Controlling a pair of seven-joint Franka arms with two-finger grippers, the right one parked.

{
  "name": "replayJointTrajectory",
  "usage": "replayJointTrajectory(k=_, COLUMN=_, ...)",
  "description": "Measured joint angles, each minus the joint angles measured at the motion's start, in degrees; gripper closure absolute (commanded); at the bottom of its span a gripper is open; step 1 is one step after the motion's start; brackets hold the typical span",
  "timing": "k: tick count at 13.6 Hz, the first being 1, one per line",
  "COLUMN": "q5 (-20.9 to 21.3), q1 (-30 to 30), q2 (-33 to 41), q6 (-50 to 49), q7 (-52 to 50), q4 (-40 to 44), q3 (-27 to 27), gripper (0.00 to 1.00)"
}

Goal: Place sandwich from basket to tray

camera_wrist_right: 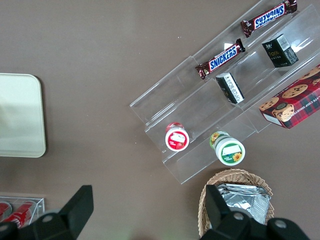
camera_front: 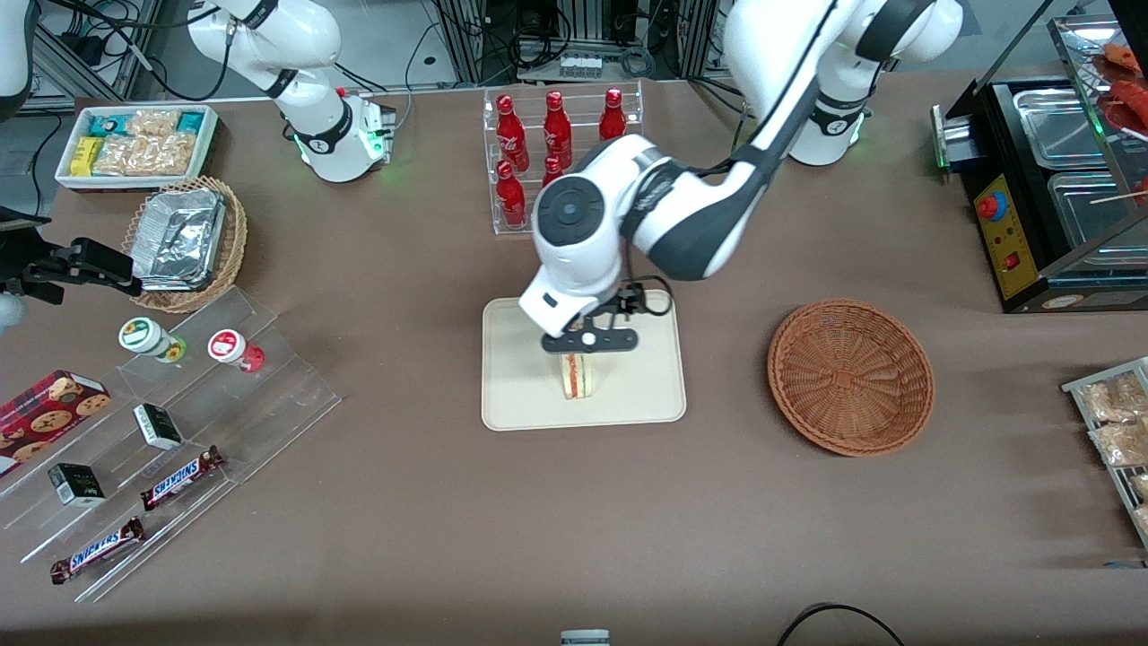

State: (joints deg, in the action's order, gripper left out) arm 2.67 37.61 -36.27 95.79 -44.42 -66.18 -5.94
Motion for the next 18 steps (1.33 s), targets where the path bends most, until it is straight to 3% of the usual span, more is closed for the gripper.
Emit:
replayJointTrajectory(k=9, q5=-2.79, q1=-17.73, q2=10.67, q6=-4.41, q7=14.74, q4=-6.12, q3=0.18, gripper=0.00)
replayJointTrajectory(k=13, q5=-2.88, q1=-21.41, q2=13.77, q6=-4.50, q7=17.11, q4=-9.33, q3=0.13, gripper=0.00)
replayJointTrajectory(k=18, q5=-3.31, q1=-27.99, q2=19.41, q6=-6.47, q7=28.68, q4=-15.05, q3=0.15, gripper=0.00)
